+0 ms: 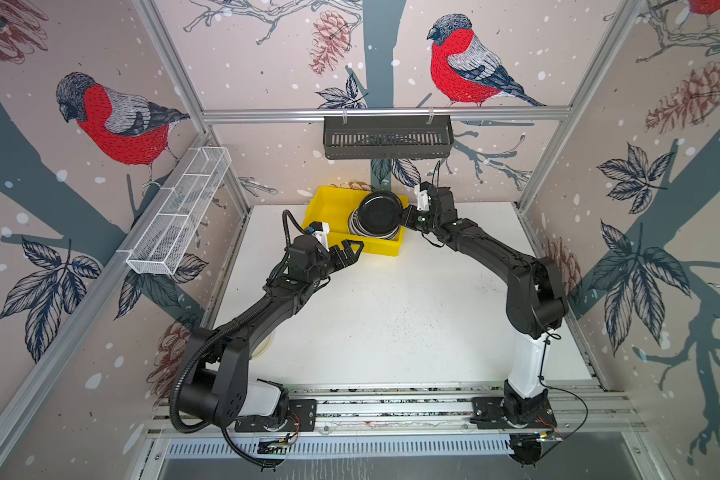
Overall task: Place the plates into the plastic bin on the countertop
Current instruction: 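Carry the black plate into the yellow bin with right gripper while left gripper withdraws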
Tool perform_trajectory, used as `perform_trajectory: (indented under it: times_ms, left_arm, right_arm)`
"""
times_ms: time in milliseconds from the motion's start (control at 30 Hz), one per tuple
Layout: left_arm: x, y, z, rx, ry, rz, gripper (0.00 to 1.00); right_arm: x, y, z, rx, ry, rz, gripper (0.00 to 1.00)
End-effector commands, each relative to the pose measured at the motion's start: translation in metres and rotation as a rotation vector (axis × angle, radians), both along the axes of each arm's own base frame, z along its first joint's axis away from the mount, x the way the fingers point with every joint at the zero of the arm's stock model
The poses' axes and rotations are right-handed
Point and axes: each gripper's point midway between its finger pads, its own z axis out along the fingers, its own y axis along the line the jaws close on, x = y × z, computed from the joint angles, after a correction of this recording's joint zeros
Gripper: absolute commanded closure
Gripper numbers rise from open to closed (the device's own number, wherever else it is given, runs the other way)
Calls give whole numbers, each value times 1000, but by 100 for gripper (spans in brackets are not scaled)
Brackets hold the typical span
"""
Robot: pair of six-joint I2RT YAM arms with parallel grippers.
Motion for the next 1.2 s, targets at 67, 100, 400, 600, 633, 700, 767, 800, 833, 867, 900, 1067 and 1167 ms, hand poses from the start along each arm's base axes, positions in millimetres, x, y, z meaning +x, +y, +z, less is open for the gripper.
perform_trajectory:
  times_ms: [67, 100, 400, 600, 633, 700, 767, 800, 833, 867, 900, 1067, 1167]
  left_arm:
    - [-1, 23, 1, 86, -36, 98, 2]
    - [-1, 26, 1, 97, -41, 113, 2]
    - [5, 56, -6, 223, -12, 255, 2]
    - [4, 61, -10, 177, 0, 279, 3]
    - [4, 62, -10, 179, 1, 281, 2]
    - [4, 63, -11, 186, 5, 281, 2]
    - [4, 64, -12, 198, 9, 280, 3]
    - [4, 65, -12, 203, 10, 282, 2]
    - [4, 67, -14, 204, 15, 286, 2]
    - [4, 68, -16, 198, 25, 285, 2]
    - [4, 70, -17, 191, 32, 283, 2]
    - [8, 79, -30, 185, 84, 291, 2]
    - [10, 97, -44, 211, 135, 348, 2]
  right_arm:
    - [23, 2, -7, -20, 13, -14, 100]
    - [29, 2, -13, -33, 25, -29, 100]
    - [51, 7, -61, -99, 94, -45, 100]
    - [61, 10, -76, -97, 131, -46, 100]
    - [62, 10, -77, -96, 133, -48, 100]
    - [66, 11, -81, -94, 143, -47, 99]
    - [66, 15, -84, -88, 157, -24, 80]
    - [66, 18, -84, -84, 162, -12, 59]
    - [64, 22, -82, -80, 161, 8, 51]
    - [61, 25, -80, -85, 156, 17, 45]
    - [59, 26, -75, -94, 144, 19, 40]
    - [50, 21, -36, -176, 66, -34, 8]
    - [41, 15, -2, -220, 2, -74, 0]
